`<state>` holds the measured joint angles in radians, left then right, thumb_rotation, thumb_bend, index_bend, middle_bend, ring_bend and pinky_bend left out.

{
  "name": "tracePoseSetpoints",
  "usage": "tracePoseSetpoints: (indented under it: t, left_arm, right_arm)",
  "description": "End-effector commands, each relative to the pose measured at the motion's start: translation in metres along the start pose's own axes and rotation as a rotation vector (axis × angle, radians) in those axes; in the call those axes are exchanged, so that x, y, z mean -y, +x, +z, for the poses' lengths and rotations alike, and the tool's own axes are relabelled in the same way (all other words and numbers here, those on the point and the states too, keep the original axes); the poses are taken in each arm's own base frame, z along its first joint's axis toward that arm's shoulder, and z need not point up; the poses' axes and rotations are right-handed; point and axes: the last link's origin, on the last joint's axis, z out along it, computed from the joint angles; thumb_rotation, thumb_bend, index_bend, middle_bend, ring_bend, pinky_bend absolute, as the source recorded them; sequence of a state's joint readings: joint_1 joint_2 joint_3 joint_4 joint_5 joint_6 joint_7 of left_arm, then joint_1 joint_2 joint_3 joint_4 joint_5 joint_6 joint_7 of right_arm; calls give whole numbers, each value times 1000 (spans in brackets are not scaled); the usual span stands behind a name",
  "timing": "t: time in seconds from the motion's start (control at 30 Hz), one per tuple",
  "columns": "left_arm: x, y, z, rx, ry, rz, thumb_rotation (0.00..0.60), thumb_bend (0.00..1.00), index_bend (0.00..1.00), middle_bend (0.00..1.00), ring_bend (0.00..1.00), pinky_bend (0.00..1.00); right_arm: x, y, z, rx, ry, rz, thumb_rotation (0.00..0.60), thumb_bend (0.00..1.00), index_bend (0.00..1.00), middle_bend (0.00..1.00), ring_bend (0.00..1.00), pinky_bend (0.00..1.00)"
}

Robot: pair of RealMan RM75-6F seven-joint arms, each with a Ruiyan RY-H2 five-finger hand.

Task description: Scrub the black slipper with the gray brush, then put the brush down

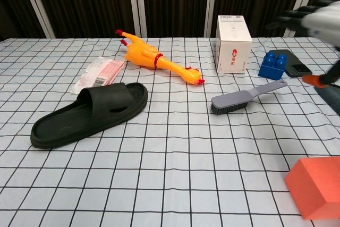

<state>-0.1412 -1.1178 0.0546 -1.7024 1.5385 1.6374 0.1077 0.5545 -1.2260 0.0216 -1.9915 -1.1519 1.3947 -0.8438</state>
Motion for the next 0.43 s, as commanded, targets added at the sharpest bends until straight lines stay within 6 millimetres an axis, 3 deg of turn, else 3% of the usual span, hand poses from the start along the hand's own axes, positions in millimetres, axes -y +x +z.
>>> tracePoseSetpoints:
  t: [0.03,0.2,0.43]
  left_arm:
    - [9,6,-17,-36,135,60,600,34,0,0,0,0]
    - [24,5,-27,-10,282,78,600,6,0,0,0,0]
    - [26,5,-16,0,276,40,600,0,0,0,0,0]
  right_arm:
    - [-49,-5,-75,26,-141,101,600,353,0,0,0,0]
    - [-86,-22,-130,50,-278,184,600,353,0,0,0,0]
    - [-109,-18,-145,74,-296,211,600,353,0,0,0,0]
